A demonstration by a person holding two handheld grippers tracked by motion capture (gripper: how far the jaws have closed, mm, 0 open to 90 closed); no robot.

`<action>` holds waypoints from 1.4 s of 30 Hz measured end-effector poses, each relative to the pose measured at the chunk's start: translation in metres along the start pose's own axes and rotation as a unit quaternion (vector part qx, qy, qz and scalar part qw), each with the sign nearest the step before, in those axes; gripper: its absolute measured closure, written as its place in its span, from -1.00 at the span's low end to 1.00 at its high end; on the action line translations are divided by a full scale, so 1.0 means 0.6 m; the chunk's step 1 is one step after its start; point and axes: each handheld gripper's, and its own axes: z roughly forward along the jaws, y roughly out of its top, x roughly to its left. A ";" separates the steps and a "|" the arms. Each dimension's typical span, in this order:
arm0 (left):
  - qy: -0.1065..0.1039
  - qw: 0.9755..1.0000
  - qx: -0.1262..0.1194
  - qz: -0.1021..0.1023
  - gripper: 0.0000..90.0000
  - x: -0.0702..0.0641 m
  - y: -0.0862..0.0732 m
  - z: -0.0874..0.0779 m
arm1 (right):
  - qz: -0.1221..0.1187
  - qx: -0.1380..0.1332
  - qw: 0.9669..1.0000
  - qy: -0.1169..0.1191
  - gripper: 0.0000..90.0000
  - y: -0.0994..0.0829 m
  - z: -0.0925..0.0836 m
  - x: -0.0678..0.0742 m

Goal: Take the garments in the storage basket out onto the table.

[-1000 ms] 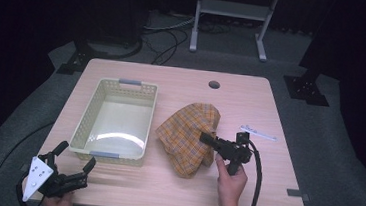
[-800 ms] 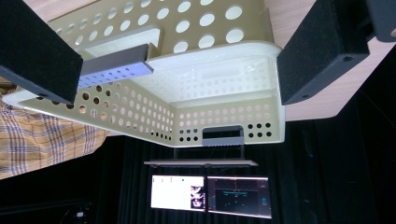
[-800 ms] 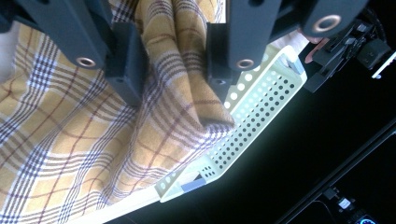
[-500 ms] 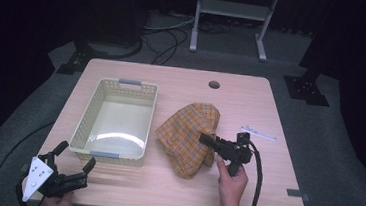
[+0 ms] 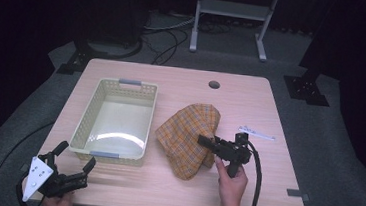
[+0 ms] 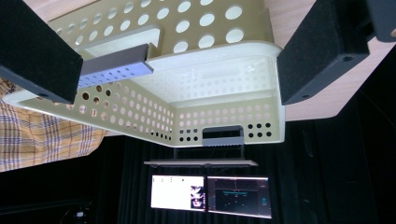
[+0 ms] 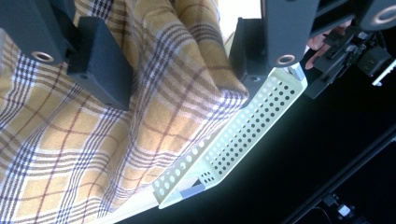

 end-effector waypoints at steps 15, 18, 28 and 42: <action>0.000 1.000 -0.001 -0.001 -1.00 0.000 0.000 0.000 | -0.022 0.001 1.000 -0.009 -0.60 -0.002 0.005 0.007; 0.003 1.000 0.000 -0.001 -1.00 0.000 0.000 0.000 | -0.022 0.004 1.000 -0.001 -0.67 -0.002 0.004 0.008; 0.002 1.000 0.001 -0.001 -1.00 0.000 0.000 0.001 | -0.033 -0.001 0.999 0.016 -0.73 -0.001 -0.007 0.012; 0.002 1.000 0.000 0.000 -1.00 0.000 0.000 0.000 | -0.038 0.002 0.999 0.018 -0.76 0.004 -0.027 0.013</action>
